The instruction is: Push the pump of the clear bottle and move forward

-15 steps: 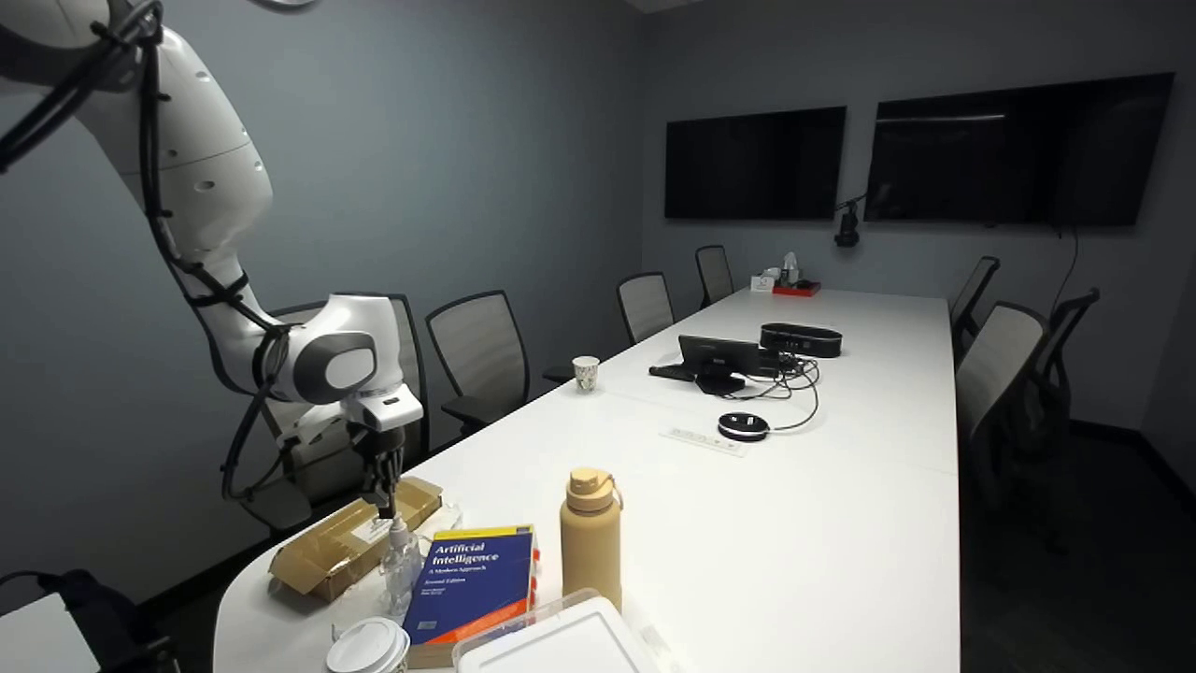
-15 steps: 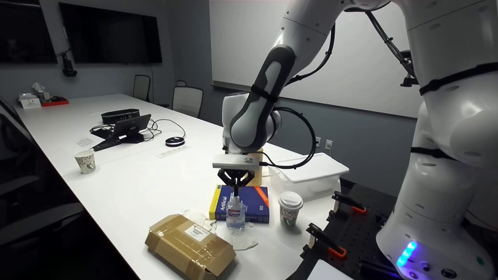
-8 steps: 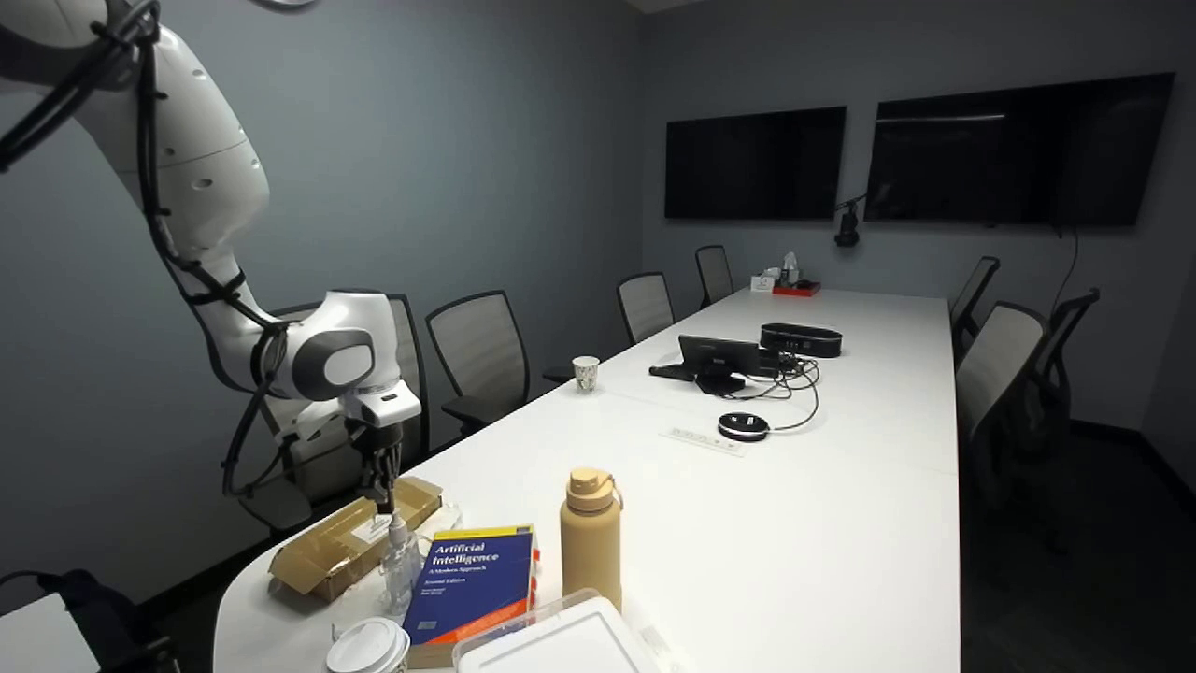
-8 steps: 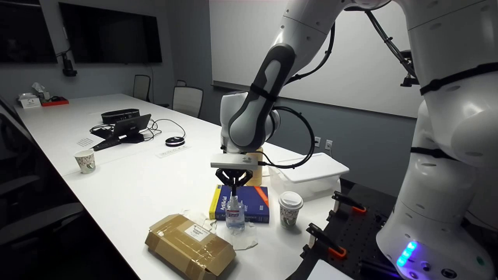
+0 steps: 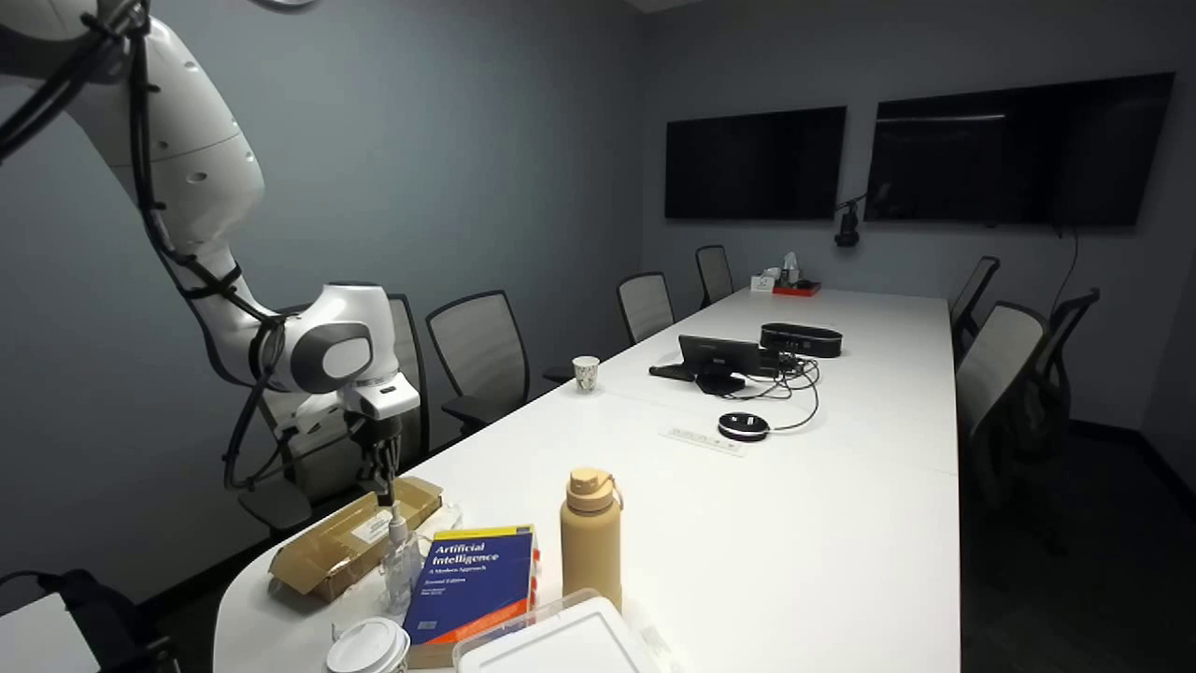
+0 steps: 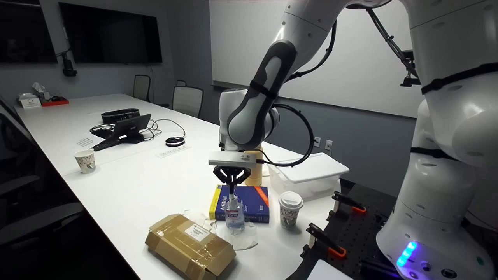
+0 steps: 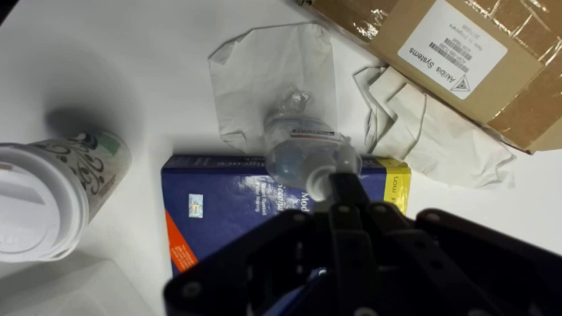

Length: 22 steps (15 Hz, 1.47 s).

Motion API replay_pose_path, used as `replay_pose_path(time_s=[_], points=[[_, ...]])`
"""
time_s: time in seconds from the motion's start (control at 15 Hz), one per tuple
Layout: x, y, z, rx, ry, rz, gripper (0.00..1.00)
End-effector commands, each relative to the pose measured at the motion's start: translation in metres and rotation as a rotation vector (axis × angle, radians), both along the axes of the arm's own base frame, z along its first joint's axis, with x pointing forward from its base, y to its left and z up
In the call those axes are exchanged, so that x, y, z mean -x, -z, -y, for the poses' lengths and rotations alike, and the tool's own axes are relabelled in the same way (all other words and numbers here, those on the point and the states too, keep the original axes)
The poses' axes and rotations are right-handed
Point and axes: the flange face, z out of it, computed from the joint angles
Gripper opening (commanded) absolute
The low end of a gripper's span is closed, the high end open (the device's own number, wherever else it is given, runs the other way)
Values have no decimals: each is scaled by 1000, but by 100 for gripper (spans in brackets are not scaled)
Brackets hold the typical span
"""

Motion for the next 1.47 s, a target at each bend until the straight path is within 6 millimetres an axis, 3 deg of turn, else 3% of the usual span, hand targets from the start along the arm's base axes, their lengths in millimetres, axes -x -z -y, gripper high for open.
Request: replay_pose_path(time_s=[0.0,0.73,0.8,0.87,1.0,1.4], points=[[3,-18,-8,6,-20,1,0],[-3,-41,-6,28,-38,39,3],[-4,-40,-5,29,-37,36,28],[-4,-38,-2,32,-35,33,28],[-4,-37,-1,30,-30,26,39],[-3,-31,2,32,-27,18,84]])
